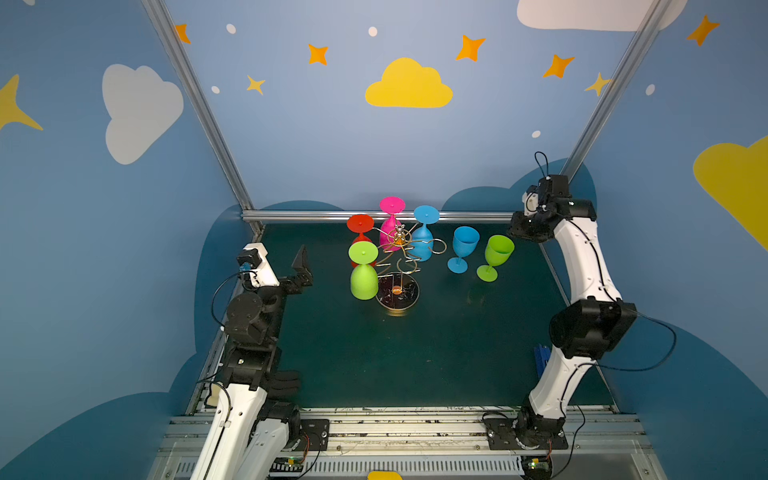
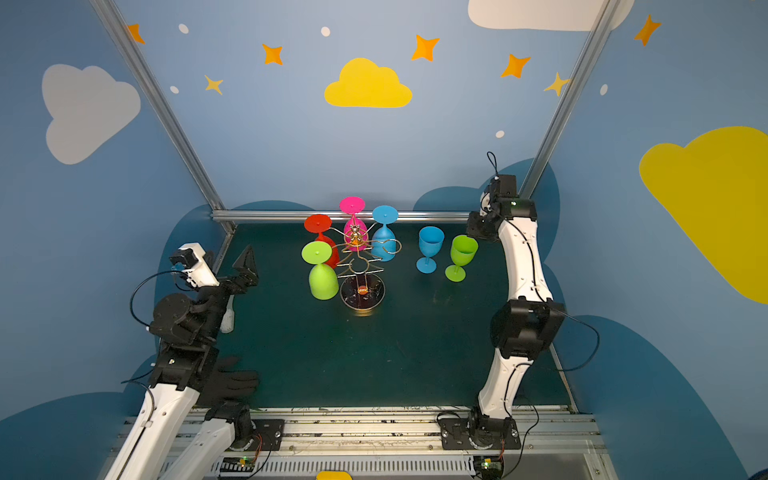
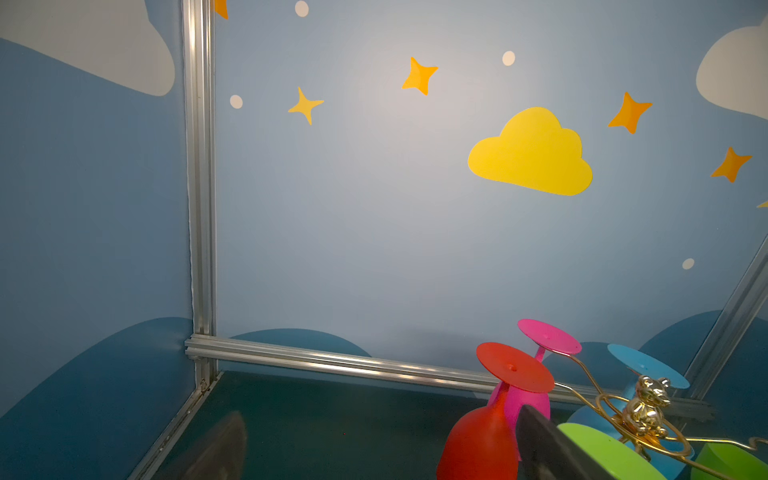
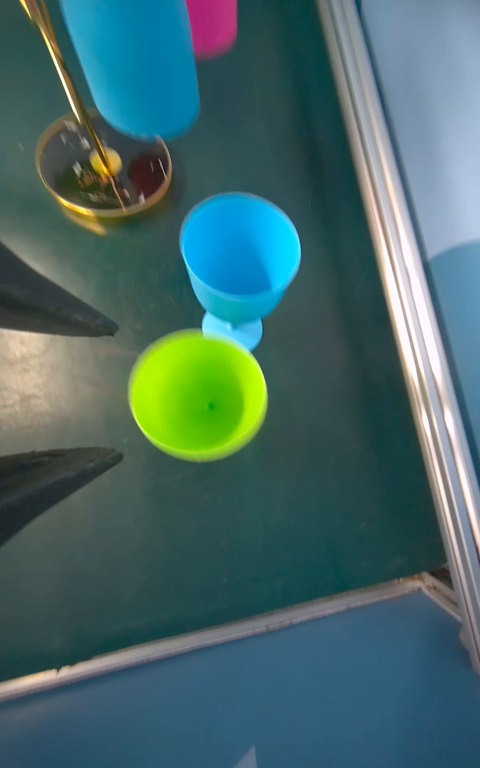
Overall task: Take the wine glass off the wine glass rack
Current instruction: 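Open the right gripper and lift it off the standing lime-green glass, then reach the left gripper toward the hanging lime-green glass while the right gripper nears the rack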
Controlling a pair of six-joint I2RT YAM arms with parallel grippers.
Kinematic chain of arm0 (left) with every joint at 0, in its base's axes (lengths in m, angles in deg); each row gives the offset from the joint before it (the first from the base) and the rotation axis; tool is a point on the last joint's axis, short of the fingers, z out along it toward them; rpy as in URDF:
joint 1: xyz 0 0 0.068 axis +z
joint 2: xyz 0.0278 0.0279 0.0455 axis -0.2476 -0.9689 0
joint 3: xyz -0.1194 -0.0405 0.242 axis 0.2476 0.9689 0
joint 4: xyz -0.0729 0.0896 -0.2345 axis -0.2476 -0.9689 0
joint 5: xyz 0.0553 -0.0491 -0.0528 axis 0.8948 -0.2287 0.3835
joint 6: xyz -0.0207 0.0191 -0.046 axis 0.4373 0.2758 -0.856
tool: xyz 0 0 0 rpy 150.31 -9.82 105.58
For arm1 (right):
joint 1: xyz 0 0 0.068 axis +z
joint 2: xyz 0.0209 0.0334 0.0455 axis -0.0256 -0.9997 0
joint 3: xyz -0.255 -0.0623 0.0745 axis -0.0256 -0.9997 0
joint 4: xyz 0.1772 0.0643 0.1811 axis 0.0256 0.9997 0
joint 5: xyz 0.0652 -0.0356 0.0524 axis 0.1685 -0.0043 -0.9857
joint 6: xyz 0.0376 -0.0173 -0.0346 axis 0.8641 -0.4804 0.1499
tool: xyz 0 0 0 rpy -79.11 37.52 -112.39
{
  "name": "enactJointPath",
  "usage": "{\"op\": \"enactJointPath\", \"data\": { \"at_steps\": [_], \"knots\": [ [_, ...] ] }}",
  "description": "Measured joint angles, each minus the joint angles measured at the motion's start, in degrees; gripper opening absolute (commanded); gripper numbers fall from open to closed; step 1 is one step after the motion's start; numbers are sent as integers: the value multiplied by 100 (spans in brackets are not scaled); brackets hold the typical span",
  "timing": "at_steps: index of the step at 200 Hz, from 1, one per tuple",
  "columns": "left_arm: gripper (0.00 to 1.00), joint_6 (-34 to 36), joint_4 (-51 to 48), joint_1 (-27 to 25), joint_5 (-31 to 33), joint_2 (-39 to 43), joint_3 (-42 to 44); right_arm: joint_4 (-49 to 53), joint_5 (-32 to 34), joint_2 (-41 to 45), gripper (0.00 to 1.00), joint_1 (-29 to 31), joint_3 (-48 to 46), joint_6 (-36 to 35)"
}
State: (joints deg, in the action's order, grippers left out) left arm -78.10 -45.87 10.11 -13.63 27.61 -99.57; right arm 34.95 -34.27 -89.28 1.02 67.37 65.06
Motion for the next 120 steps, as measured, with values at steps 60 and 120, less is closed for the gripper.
{"op": "enactJointPath", "data": {
  "at_steps": [60,120],
  "knots": [
    [100,-164,-11,26,-44,13,7,-2723,-1569,2942,51,125,-4138,669],
    [99,-872,-431,136,-247,44,50,-3856,-2131,4511,61,619,-5523,966]
  ]
}}
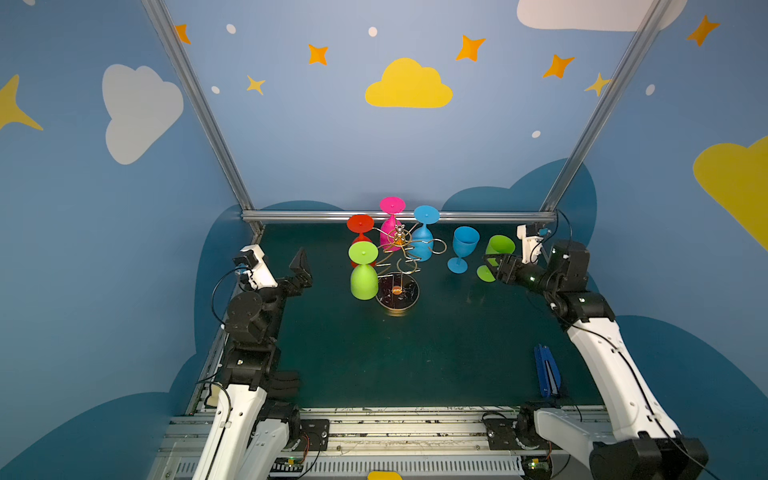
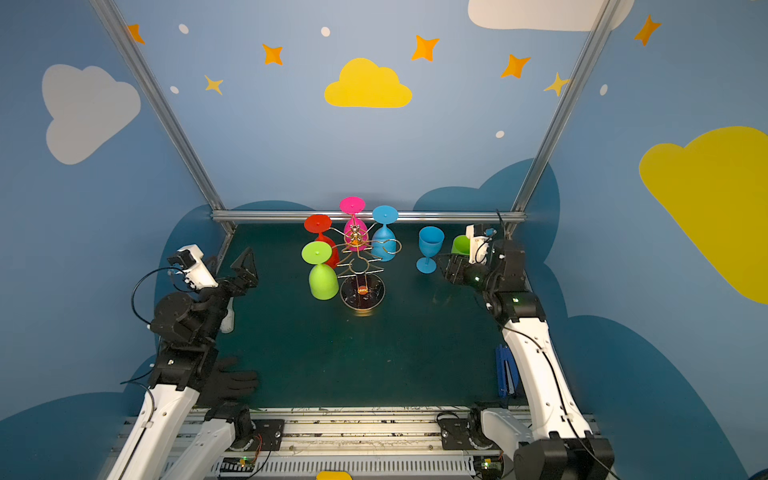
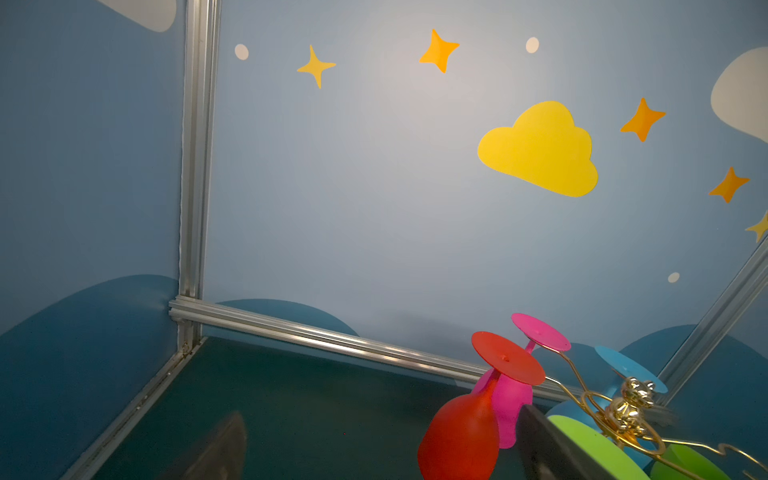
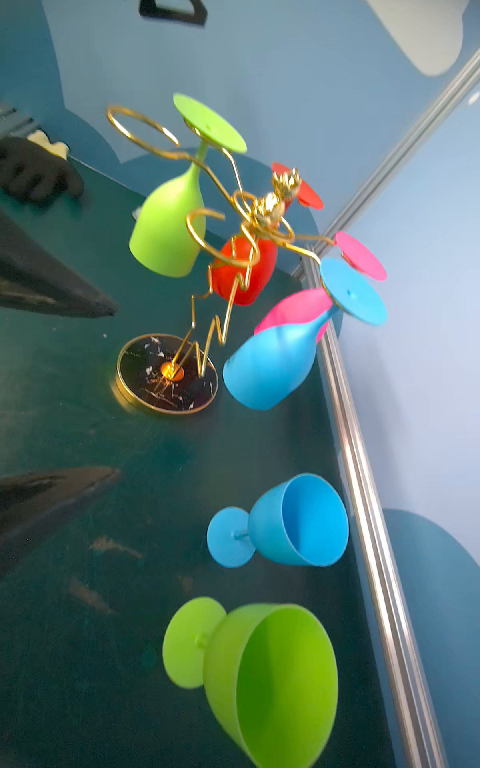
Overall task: Take the wine glass off the wine glass rack
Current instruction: 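Reach the left gripper toward the hanging lime-green glass while the right gripper nears the rack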
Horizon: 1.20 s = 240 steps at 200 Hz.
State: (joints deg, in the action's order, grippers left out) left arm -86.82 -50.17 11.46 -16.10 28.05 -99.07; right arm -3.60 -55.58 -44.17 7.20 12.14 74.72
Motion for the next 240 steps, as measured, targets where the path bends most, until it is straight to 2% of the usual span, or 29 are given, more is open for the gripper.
{"op": "enactJointPath", "data": {
  "at_steps": [47,85,123,167,203,240],
  "knots": [
    [96,-1056,-540,24,-627,227,293,-13,-7,610,65,297,-380,-20],
    [83,-1709,-890,26,-1355,175,195,-20,-15,872,65,387,-651,0],
    [69,-2098,-1174,26,-2367,-415,-361,0,-55,859,65,455,-852,2],
    [59,-2441,-1056,26,-3569,-1349,-702,-2,-133,896,66,522,-894,59],
    [57,-2695,-887,26,-4214,-1875,-789,-7,-144,931,66,573,-927,96],
    [58,-2839,-640,26,-4487,-2015,-914,-17,-160,968,66,605,-949,116]
  ]
}}
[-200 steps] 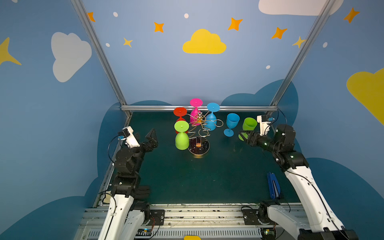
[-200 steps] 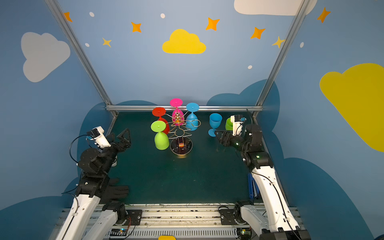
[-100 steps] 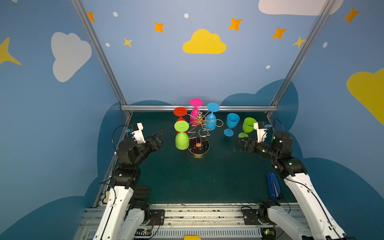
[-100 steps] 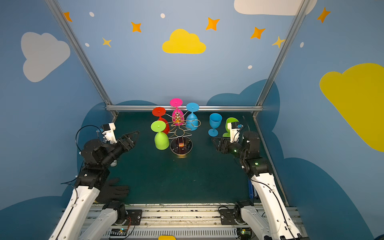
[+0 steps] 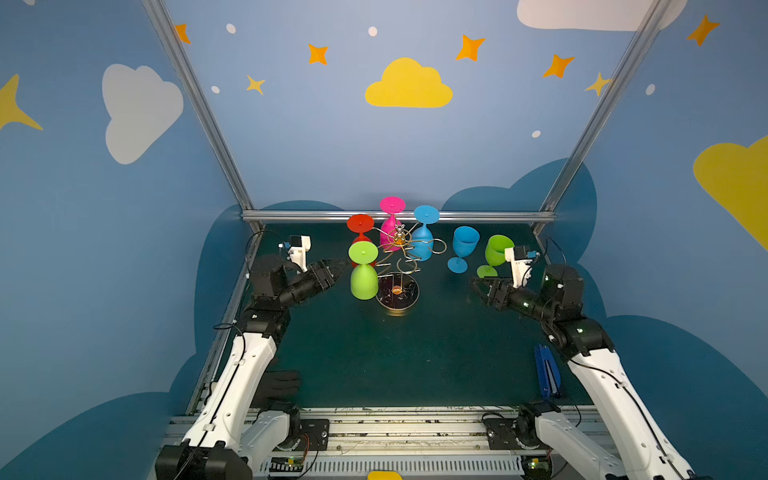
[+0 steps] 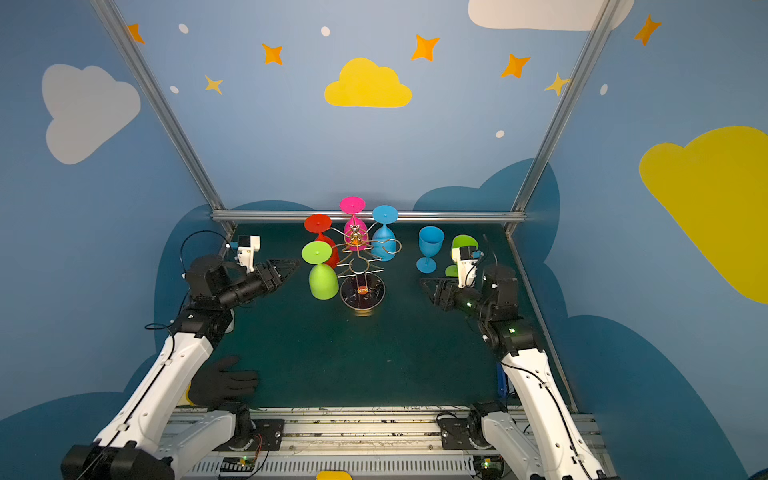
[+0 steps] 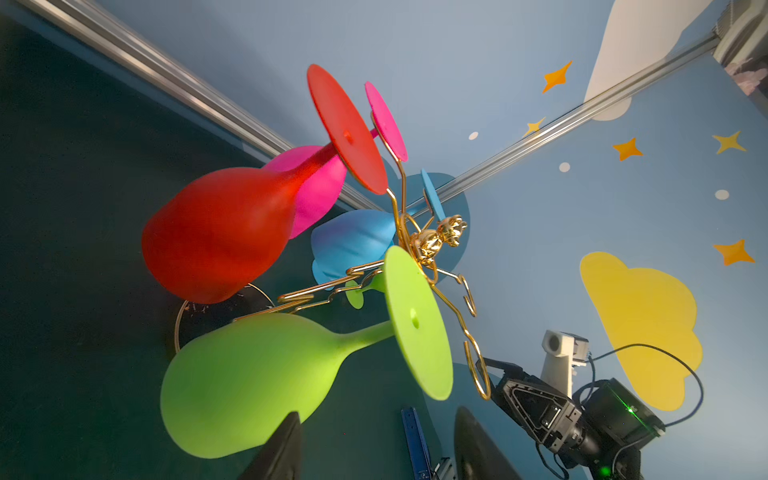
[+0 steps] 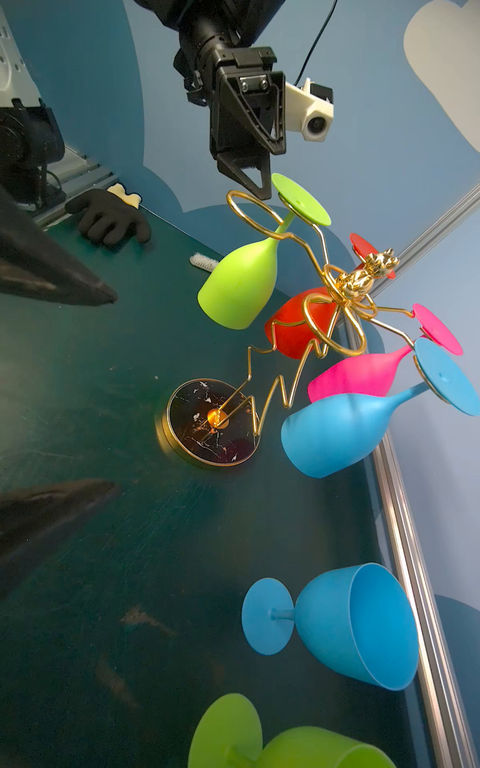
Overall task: Take the wine glass off the wine glass rack
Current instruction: 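Reach the left gripper toward the hanging lime-green glass while the right gripper nears the rack, then close the left gripper on the hanging lime-green glass's foot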
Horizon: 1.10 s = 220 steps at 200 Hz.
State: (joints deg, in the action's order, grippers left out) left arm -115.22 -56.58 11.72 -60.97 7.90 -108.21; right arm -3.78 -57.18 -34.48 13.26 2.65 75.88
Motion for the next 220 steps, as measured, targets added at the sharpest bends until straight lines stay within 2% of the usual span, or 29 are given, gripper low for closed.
{"op": "enactJointPath", "data": {
  "at_steps": [59,93,115,193,220],
  "knots": [
    [57,-181,404,-2,-162,-271,-153,-28,-9,0,66,76,0,98],
    [47,-275,494,-2,-192,-501,-166,-50,-9,-11,66,133,0,140],
    [45,-348,627,-9,-249,-625,-173,-50,-9,-44,66,162,-2,142],
    [44,-424,874,-201,-356,-914,-411,-72,-9,-103,66,199,0,140],
    [41,-424,896,-254,-378,-988,-442,-90,-7,-125,66,223,0,140]
  ]
}}
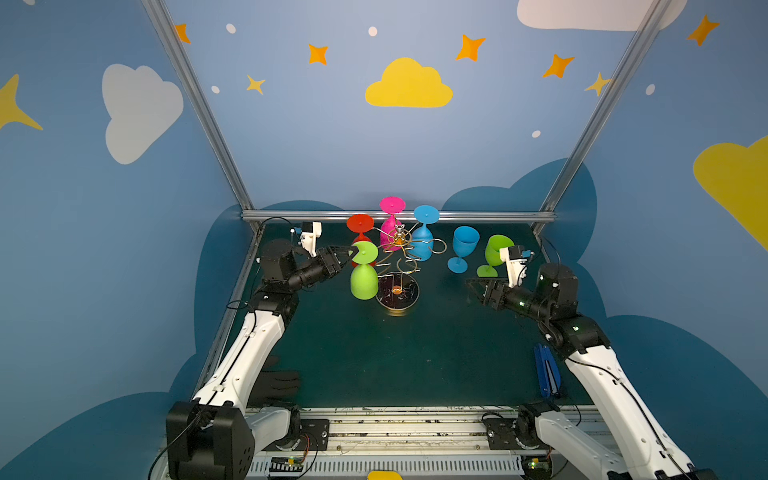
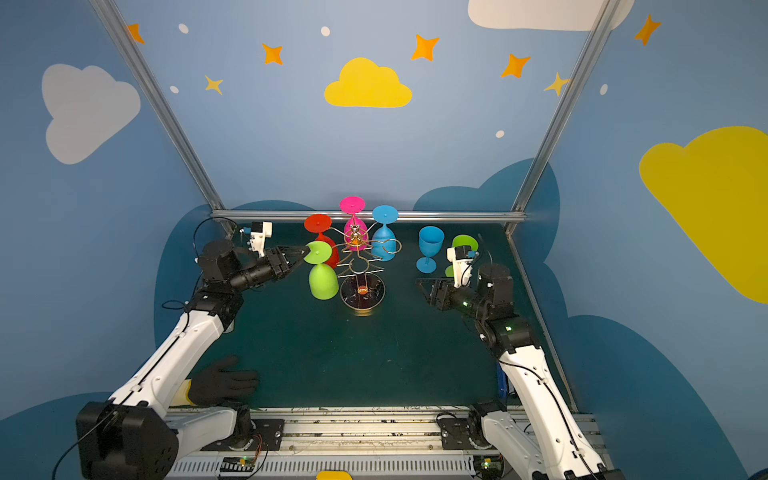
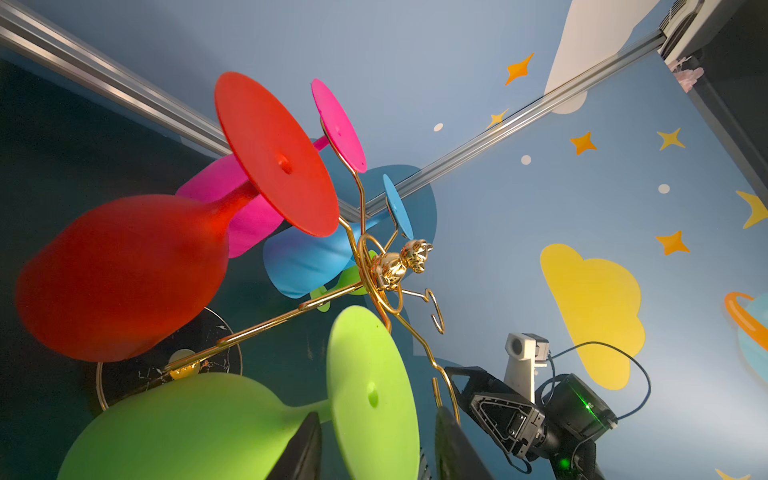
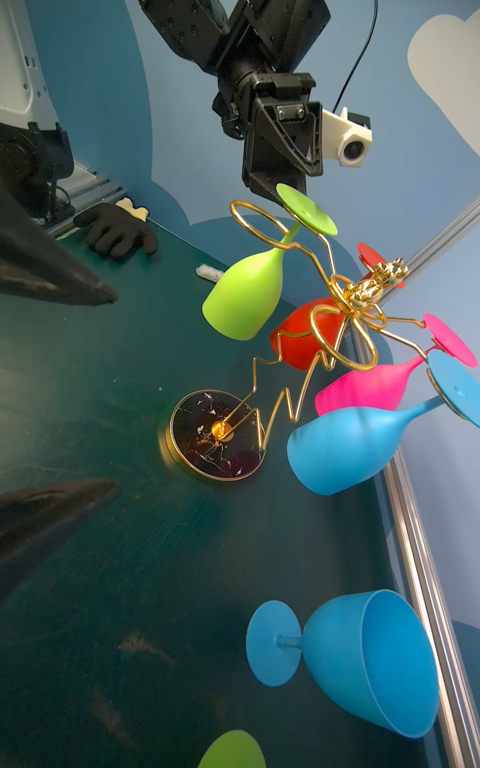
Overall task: Take the wine glass off the wine glass rack
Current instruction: 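Close the left gripper on the hanging lime-green glass's foot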
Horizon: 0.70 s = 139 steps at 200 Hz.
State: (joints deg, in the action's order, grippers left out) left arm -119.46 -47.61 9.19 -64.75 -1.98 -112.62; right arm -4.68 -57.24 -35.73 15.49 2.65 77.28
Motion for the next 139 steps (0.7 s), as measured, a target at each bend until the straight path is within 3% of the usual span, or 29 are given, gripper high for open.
{"op": "enactJointPath", "data": {
  "at_steps": [139],
  "knots": [
    [20,70,-66,-76,9,-46,0,0,39,4,67,9,0,-7]
  ]
}}
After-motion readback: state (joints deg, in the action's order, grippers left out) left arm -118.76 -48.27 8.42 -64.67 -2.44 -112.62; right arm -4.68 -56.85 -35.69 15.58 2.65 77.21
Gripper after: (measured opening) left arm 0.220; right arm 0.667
